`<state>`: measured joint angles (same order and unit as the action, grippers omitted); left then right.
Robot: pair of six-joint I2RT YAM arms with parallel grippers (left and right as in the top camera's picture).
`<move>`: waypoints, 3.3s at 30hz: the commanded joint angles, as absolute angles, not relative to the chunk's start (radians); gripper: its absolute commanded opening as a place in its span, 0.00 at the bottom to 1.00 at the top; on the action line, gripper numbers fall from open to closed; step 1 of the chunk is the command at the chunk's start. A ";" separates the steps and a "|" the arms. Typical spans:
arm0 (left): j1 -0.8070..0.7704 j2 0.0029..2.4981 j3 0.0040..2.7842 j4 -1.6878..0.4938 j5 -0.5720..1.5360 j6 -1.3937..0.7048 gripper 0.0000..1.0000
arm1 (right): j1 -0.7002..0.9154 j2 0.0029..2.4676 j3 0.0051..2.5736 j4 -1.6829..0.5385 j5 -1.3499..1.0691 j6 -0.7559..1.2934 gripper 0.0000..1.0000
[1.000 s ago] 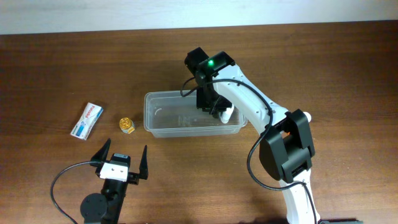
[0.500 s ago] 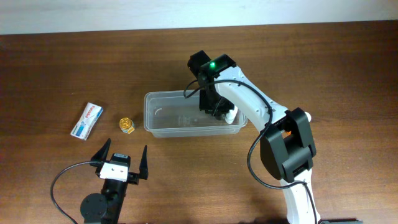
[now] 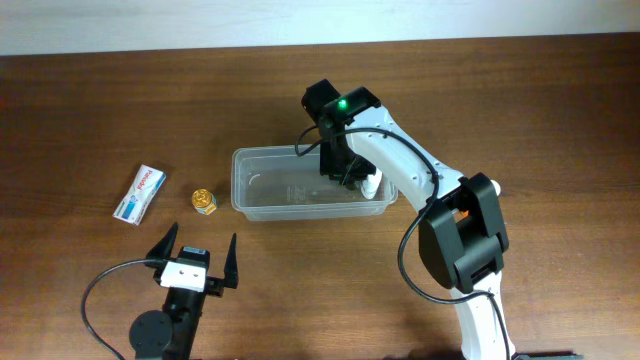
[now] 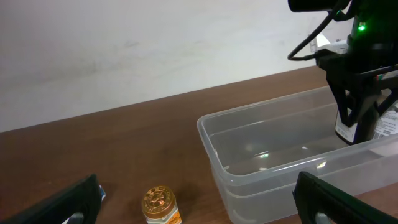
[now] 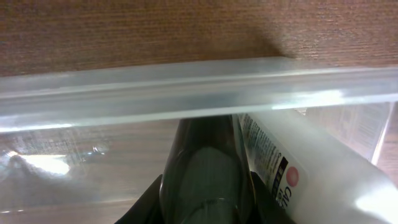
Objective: Pack container
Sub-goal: 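Lower the brown bottle beside the spray bottle and release, then move the right gripper to the orange Redoxon tube and grasp it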
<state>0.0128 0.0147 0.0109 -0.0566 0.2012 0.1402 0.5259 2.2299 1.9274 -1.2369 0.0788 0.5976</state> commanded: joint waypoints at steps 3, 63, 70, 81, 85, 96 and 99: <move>0.017 0.005 0.008 -0.063 0.194 0.155 0.99 | 0.516 2.219 1.914 -1.225 0.083 0.604 0.20; 0.017 0.005 0.008 -0.063 0.194 0.155 0.99 | 0.407 2.173 2.651 -1.699 0.006 0.418 0.54; 0.017 0.005 0.008 -0.063 0.194 0.155 0.99 | 0.272 2.093 2.575 -1.699 -0.007 0.312 0.77; 0.017 0.005 0.008 -0.063 0.194 0.155 0.99 | -0.065 1.954 2.154 -1.699 -0.006 0.261 0.80; 0.017 0.005 0.009 -0.063 0.194 0.155 0.99 | -0.107 1.955 2.030 -1.689 -0.003 0.238 0.81; 0.017 0.005 0.008 -0.063 0.194 0.155 1.00 | -0.125 1.954 1.795 -1.565 -0.015 0.239 0.79; 0.017 0.005 0.009 -0.063 0.194 0.155 0.99 | -0.125 1.955 1.757 -1.533 -0.031 0.231 0.75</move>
